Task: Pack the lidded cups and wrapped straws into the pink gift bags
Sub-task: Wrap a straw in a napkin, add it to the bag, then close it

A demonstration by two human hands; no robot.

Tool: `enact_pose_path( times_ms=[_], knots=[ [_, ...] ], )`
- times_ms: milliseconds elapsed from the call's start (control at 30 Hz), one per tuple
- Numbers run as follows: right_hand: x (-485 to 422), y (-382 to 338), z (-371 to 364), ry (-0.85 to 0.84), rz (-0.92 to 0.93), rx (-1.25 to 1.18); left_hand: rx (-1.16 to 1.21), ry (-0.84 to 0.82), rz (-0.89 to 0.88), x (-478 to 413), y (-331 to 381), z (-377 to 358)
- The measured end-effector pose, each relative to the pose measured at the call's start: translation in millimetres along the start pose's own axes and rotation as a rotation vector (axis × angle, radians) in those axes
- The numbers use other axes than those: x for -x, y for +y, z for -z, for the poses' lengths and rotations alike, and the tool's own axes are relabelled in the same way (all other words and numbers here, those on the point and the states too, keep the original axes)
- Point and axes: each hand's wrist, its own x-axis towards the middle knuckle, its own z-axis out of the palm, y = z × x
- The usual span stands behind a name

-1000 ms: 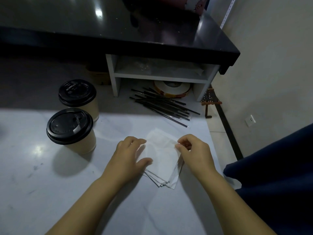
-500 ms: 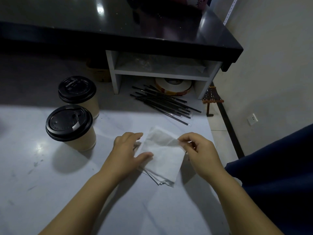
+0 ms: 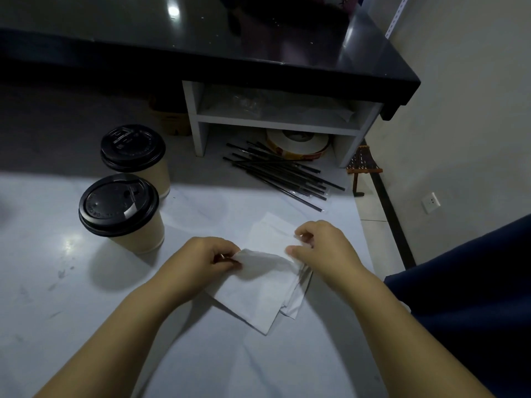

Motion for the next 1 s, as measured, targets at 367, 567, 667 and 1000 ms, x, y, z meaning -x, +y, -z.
enact_pose_path(
  times_ms=[367,567,667,1000],
  knots=[
    [0,2,3,0.080,0.021,-0.066,-0.128,0.085,-0.073,-4,6,-2],
    [6,0,9,0.060,0.071,-0.338,-0.108,0.185,-0.109,-9,9,-5],
    [4,-2,11,-0.024,0.046,-0.467,-0.059,0.159,-0.116,-16,11,-2],
    [-48,-8,20,0.203,0.074,-0.022,0.021,0.228,-0.026,-39,4,11]
  ],
)
